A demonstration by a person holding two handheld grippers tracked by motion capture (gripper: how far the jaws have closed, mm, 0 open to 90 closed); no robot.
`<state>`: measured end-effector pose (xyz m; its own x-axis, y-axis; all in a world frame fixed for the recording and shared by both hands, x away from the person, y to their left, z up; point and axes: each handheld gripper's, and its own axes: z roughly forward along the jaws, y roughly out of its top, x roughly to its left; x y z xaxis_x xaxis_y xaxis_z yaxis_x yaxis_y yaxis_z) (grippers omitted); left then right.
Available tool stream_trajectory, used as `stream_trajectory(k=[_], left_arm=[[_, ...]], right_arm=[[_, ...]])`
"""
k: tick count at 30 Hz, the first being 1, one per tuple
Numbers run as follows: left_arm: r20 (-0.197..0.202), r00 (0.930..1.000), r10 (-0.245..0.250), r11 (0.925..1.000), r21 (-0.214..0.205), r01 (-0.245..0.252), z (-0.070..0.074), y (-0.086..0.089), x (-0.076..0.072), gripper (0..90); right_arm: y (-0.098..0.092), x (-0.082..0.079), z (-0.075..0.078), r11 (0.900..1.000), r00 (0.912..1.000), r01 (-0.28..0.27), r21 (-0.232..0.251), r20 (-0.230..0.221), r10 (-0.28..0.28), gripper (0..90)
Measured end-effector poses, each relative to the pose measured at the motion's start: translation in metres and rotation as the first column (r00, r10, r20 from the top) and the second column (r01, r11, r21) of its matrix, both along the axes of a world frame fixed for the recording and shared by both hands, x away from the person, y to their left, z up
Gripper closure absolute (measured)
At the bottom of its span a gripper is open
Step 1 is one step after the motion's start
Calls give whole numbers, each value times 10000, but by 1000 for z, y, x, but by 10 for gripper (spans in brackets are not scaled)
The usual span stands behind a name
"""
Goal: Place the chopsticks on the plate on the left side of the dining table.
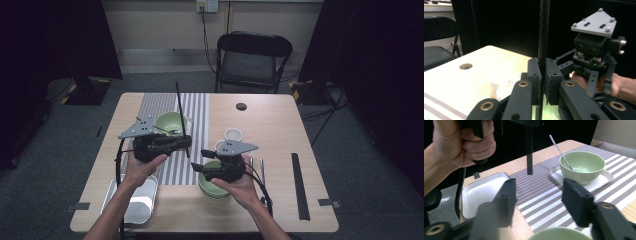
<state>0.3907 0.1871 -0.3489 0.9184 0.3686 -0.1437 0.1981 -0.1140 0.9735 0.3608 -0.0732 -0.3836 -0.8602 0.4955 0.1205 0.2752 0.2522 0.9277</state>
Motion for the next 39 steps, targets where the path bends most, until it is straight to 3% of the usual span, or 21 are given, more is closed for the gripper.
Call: stream_trajectory(k=[5, 7, 9, 15, 20, 24, 34, 39], left_arm=[[-202, 9998, 26, 10000, -59, -27, -7, 1, 5, 847], [-149, 9998, 126, 9998, 181, -124, -9, 1, 6, 847], [-283, 9996, 38, 9999, 133, -34, -12, 0, 7, 847], [-312, 9995, -67, 9994, 348, 77, -15, -6, 6, 846], [-334, 9991, -264, 9984, 491, 281, -19, -12, 3, 847], [-381, 9988, -314, 9971, 675, 340, -23, -20, 1, 847], [-415, 9949, -925, 9900, 1027, 963, -30, -42, -7, 847], [-563, 9911, -1207, 9841, 1240, 1269, -33, -52, -10, 847]], right_arm=[[-6, 2, 5, 9998, 9998, 196, 95, -89, -195, 311], [-6, 3, 6, 9992, 9993, 372, 118, -95, -371, 224], [-7, 4, 8, 9978, 9978, 655, 1, -119, -655, 147], [-13, 4, 16, 9963, 9962, 863, 9, -114, -863, 147], [-29, 0, 36, 9908, 9914, 1257, 499, 303, -1273, 151], [-37, 0, 42, 9874, 9889, 1413, 716, 370, -1442, 193], [-40, -5, 56, 9815, 9839, 1511, 1178, 780, -1608, 212], [-38, -5, 57, 9825, 9834, 1482, 1127, 882, -1584, 215]])
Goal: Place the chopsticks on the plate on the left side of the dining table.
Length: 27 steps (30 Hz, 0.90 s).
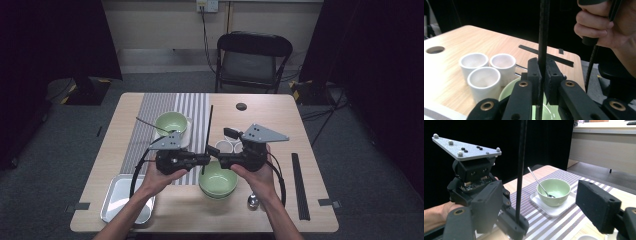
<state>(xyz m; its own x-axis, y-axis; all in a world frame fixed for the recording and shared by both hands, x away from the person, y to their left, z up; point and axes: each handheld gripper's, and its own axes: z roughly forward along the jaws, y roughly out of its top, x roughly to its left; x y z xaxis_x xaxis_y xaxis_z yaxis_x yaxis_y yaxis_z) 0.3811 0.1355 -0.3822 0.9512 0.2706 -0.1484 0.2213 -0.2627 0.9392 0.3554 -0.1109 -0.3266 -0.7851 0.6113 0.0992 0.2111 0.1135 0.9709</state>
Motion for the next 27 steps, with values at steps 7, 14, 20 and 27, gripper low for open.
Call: stream_trajectory(k=[7, 14, 20, 27], left_arm=[[-121, 9991, -411, 9988, -259, 408, 5, -3, -5, 848], [-9, 9991, -417, 9991, -112, 417, 5, -2, -5, 848], [-71, 9992, -401, 9989, -249, 399, 5, 1, -4, 849], [-44, 9994, -356, 9987, -371, 354, 6, 6, -2, 854]], right_arm=[[1, 2, -3, 9997, 9999, 136, -182, -68, -137, 227], [-3, 5, -7, 9994, 9995, 284, -183, -127, -286, 223], [-5, 7, -7, 9993, 9994, 312, -220, -111, -314, 231], [-10, 9, -8, 9989, 9992, 393, -254, -89, -396, 233]])
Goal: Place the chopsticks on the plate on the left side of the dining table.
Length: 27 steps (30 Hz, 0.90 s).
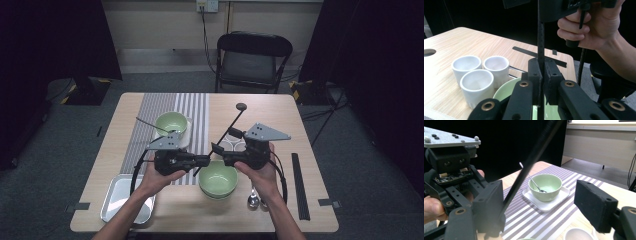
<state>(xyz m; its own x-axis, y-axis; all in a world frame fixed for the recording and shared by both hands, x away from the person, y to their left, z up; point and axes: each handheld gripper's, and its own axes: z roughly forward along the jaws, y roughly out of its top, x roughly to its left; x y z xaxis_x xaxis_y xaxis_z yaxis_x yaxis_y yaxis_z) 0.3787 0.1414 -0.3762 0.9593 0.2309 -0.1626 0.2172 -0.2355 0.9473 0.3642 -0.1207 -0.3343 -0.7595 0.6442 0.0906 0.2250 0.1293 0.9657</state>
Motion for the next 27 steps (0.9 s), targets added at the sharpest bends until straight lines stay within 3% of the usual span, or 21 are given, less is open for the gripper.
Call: stream_trajectory(k=[6, 15, 27], left_arm=[[-236, 9997, 99, 9995, -283, -106, 0, 6, 3, 858], [-250, 9996, 124, 9997, -191, -129, 0, 8, 5, 859], [-307, 9990, 338, 9987, -372, -350, 3, 18, 8, 859]], right_arm=[[-3, 2, -2, 9998, 9997, 221, -13, -62, -221, 237], [-8, 5, -3, 9992, 9991, 406, 72, -160, -404, 226], [-16, 8, -4, 9967, 9966, 816, -21, -111, -816, 218]])
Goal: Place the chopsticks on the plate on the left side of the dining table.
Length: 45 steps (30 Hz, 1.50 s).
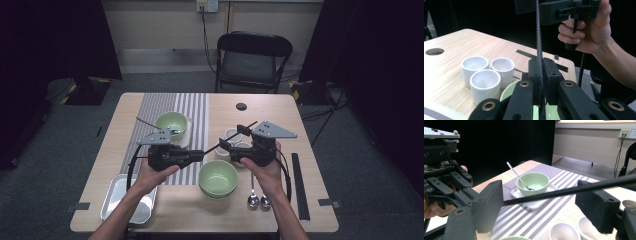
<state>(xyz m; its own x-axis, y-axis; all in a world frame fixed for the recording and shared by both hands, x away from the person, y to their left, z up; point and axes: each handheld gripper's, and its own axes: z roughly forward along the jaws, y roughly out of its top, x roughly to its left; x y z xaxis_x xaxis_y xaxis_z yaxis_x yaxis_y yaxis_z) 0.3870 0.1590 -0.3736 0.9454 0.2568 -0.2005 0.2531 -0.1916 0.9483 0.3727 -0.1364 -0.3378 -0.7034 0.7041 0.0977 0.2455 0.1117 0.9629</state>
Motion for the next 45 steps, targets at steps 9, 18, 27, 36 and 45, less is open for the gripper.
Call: stream_trajectory(k=[9, 18, 27, 36, 45], left_arm=[[27, 10000, 64, 9996, 279, -64, -3, -1, 0, 859], [-37, 9998, -210, 9995, 249, 211, -3, -3, -1, 859], [-70, 9998, -179, 9997, 178, 180, -2, 0, 0, 859], [-73, 9999, -72, 9996, 262, 74, -5, 0, 1, 859], [-39, 9999, 99, 9994, 323, -97, -6, 2, 3, 859]], right_arm=[[-7, 3, -1, 9997, 9997, 241, -34, -3, -241, 218], [-25, 3, 3, 9972, 9970, 713, 208, 290, -719, 221], [-28, 8, -4, 9946, 9944, 1028, -106, 263, -1025, 223], [-29, 14, -12, 9936, 9938, 1113, -180, -19, -1114, 216], [-29, 14, -12, 9928, 9931, 1162, -297, -95, -1166, 214]])
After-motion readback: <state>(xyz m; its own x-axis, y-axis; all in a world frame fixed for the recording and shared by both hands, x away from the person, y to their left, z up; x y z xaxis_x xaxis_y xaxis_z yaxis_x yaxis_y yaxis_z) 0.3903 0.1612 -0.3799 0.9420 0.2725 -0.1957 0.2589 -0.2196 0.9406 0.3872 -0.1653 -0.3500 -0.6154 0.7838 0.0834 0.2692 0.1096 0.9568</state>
